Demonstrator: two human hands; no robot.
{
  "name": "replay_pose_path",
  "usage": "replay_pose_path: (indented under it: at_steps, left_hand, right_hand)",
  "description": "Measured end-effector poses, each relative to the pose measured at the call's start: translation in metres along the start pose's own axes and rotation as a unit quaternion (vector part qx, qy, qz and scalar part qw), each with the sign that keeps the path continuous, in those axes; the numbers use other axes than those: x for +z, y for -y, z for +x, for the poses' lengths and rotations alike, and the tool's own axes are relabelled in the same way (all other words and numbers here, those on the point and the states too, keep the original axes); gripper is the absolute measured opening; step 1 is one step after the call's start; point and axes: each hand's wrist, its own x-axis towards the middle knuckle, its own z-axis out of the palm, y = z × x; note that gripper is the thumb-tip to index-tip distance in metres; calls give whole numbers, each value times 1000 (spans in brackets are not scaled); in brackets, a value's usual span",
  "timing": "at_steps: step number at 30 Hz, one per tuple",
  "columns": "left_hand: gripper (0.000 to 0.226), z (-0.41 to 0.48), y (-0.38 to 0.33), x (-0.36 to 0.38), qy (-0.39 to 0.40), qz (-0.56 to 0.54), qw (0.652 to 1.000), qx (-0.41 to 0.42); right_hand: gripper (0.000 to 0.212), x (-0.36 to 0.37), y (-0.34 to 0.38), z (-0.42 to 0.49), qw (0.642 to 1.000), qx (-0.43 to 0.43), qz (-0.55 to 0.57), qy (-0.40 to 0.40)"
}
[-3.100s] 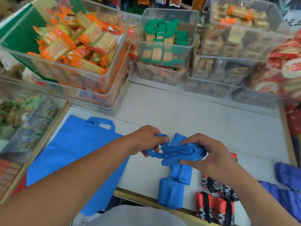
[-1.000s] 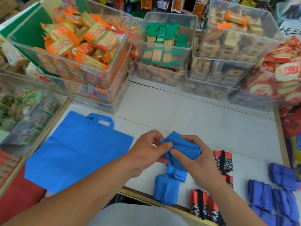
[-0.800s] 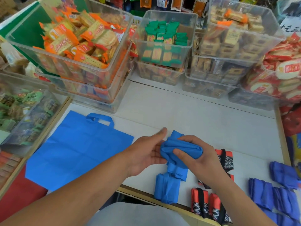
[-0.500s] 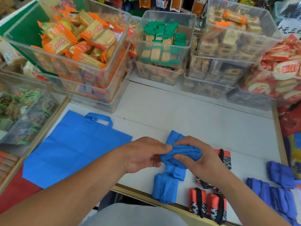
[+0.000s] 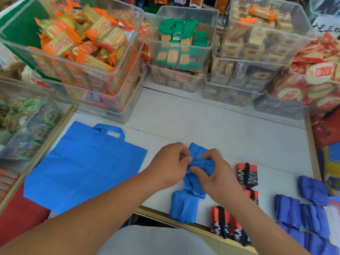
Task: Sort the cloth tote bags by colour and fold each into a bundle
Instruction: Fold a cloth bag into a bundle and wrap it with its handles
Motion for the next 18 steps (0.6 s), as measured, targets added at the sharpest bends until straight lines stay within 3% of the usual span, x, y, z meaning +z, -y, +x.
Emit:
replay_pose_path:
  at_steps: [2,6,10,14,18]
  left_hand:
    - [11,2,2,-2,39,-68,997,-26]
    - [16,-2,12,0,69,-33,996,-52]
    - [17,-12,11,12,10,-1,999,-48]
    - [21,-22,19,7,-82,-22,996,-41]
    - [20,-30,43,5,-110,-41,991,-65]
  right_hand:
    - [33,1,0,0,999,36,26,-17]
    - [34,12,1,-4,999,38,-18,3]
    - [34,26,-2,-3,999,33,-40,-2]
    - [22,27,-4,-4,996,47,66,27]
    - [23,46,-12,-19,991,71,113,7]
